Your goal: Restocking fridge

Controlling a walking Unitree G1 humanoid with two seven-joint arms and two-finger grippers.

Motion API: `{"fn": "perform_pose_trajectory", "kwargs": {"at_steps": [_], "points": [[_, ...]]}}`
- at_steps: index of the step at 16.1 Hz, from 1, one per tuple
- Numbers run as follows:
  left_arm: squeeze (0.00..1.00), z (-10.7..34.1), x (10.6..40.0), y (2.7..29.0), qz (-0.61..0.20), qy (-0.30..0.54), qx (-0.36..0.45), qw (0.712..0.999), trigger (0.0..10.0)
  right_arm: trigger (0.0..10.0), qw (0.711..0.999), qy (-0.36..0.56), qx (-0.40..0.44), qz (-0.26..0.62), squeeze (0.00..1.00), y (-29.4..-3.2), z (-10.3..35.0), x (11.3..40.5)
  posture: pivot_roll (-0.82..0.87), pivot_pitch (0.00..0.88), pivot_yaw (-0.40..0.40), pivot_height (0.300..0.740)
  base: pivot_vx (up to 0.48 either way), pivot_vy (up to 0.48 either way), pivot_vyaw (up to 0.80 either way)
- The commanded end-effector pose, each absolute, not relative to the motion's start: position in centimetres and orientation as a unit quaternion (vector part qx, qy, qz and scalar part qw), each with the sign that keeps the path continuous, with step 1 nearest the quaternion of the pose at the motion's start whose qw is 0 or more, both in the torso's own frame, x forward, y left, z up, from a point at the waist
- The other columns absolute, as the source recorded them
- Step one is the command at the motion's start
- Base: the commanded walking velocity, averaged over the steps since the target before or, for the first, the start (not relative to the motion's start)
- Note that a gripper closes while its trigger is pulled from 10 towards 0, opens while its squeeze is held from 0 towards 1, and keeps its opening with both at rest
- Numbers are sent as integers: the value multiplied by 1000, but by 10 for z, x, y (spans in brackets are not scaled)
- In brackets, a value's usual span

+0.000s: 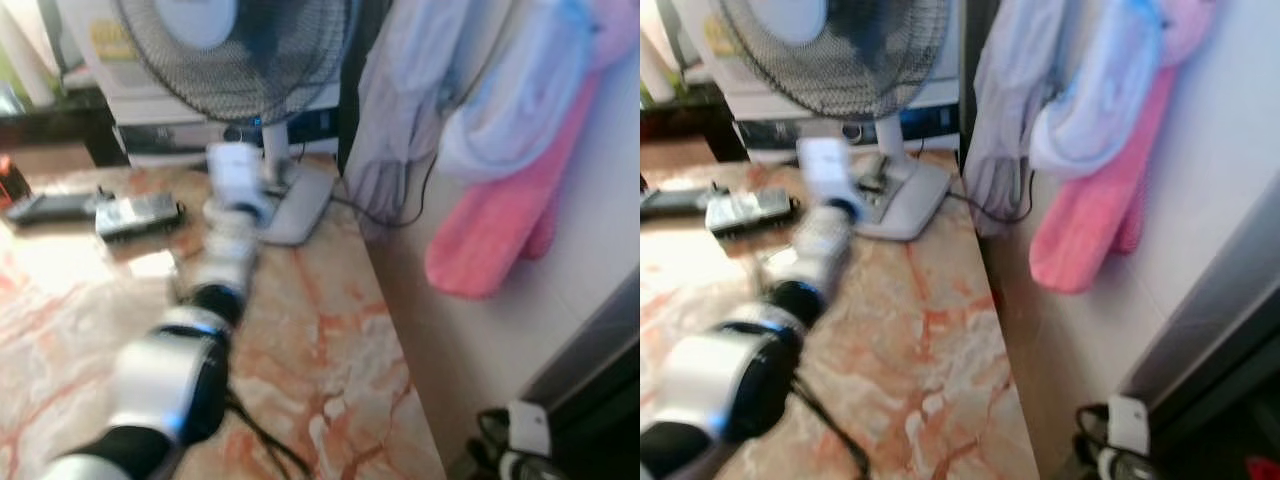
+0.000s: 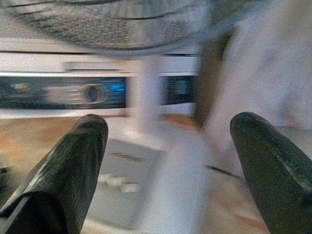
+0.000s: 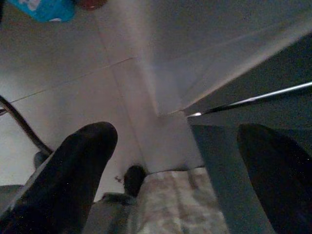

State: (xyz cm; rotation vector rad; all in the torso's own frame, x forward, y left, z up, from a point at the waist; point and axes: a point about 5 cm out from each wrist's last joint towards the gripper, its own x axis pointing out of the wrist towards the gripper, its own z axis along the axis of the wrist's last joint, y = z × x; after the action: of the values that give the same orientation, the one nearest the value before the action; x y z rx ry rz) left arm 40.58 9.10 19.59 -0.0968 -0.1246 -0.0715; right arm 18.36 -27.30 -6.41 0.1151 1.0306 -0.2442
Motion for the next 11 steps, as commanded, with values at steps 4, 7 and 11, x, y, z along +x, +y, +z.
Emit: {"fn": "perform_pose_trajectory", "kwargs": {"at_steps": [4,7,11], "points": [[0,203,409,103,-24,-71,-33,997,10000,10000,871,475,58,-112,0,-269,-59,195,52,0,-19,740,304,0,0],[0,203,409,104,-24,-71,-33,997,10000,10000,871,475,59,-112,0,-269,-59,195,52,0,-19,740,304,0,0],[0,203,409,103,-24,-71,-33,997,10000,10000,871,475,58,-112,0,-269,-59,195,52,0,-19,740,304,0,0]]}}
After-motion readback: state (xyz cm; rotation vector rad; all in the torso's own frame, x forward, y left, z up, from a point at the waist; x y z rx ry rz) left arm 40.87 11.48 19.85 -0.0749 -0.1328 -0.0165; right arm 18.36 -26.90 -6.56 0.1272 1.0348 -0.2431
